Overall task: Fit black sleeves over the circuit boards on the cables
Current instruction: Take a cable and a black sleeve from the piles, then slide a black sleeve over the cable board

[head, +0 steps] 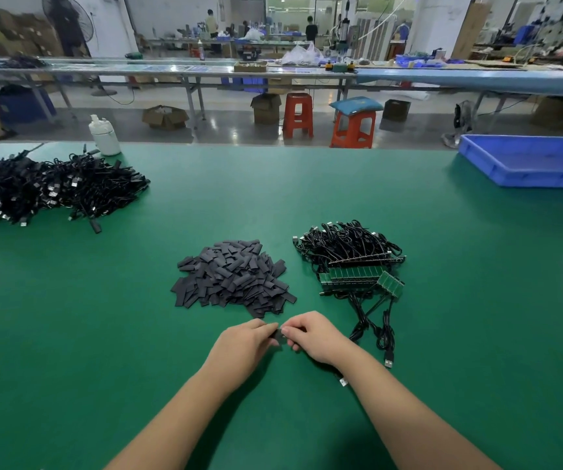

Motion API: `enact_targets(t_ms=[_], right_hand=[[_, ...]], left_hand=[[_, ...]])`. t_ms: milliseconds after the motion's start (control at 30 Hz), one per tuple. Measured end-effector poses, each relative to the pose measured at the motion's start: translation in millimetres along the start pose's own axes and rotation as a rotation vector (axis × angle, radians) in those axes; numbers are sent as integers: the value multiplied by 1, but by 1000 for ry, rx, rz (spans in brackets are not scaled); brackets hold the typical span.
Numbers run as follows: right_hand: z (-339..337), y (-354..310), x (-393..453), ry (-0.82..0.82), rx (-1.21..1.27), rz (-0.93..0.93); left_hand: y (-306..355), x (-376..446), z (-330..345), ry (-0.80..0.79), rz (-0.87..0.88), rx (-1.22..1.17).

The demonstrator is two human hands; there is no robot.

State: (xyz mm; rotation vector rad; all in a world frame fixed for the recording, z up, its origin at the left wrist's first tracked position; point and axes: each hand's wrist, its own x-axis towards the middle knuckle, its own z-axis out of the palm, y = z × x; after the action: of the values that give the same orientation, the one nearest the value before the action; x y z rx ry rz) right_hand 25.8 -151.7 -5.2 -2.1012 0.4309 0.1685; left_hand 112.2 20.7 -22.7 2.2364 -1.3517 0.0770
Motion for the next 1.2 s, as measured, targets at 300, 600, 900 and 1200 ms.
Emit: enact_targets(t_ms=[300, 600, 900, 1200], right_hand=[[3, 0, 0, 18, 26, -18], [17, -9, -2, 22, -77, -11], [24, -12, 0, 29, -415, -59], [0, -28, 2, 265, 859, 136]], left_hand=[[-1, -2, 5, 91, -61, -184], [-1, -4, 11, 27, -71, -153], [0, 0, 14, -136, -100, 140], [18, 5, 20, 4, -658, -1029]])
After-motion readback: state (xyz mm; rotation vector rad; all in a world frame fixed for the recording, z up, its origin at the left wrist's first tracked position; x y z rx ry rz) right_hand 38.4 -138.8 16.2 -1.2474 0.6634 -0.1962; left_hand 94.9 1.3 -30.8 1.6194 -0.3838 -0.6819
